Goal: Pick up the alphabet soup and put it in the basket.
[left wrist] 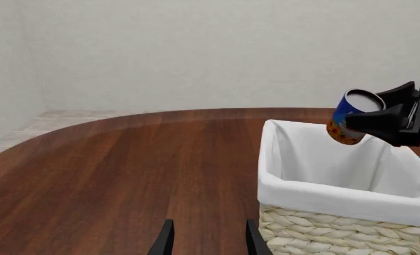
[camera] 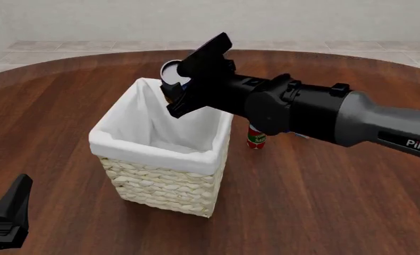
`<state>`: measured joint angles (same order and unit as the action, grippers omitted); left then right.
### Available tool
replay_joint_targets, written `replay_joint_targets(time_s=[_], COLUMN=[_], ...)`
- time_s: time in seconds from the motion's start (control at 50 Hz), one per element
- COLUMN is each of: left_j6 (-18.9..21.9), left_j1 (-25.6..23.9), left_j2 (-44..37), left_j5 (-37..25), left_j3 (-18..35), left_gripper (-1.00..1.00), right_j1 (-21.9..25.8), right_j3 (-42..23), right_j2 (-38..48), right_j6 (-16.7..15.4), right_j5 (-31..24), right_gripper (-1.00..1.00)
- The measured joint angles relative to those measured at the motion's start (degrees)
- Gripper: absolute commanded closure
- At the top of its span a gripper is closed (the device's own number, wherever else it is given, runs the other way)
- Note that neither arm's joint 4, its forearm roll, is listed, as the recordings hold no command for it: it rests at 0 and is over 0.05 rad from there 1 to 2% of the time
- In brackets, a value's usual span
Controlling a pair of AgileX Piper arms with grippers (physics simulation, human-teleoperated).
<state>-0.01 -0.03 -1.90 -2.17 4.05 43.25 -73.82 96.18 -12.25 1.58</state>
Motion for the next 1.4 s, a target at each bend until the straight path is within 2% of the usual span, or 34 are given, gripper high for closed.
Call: replay_joint_targets(time_s=[0.4, 1.4], left_j6=[0.00, 0.00], left_j1=[0.00, 0.00], left_j2=[0.00, 0.00], left_j5=[0.00, 0.00], left_j3=[0.00, 0.00], left_gripper=[-1.00, -1.00], right_j1=[0.82, 0.42], right_j3=[-0.60, 0.96], right_j2=[2.18, 4.77], right_j6=[1.28, 1.88], right_j5=[0.63, 1.47], right_gripper=[1.00, 1.00])
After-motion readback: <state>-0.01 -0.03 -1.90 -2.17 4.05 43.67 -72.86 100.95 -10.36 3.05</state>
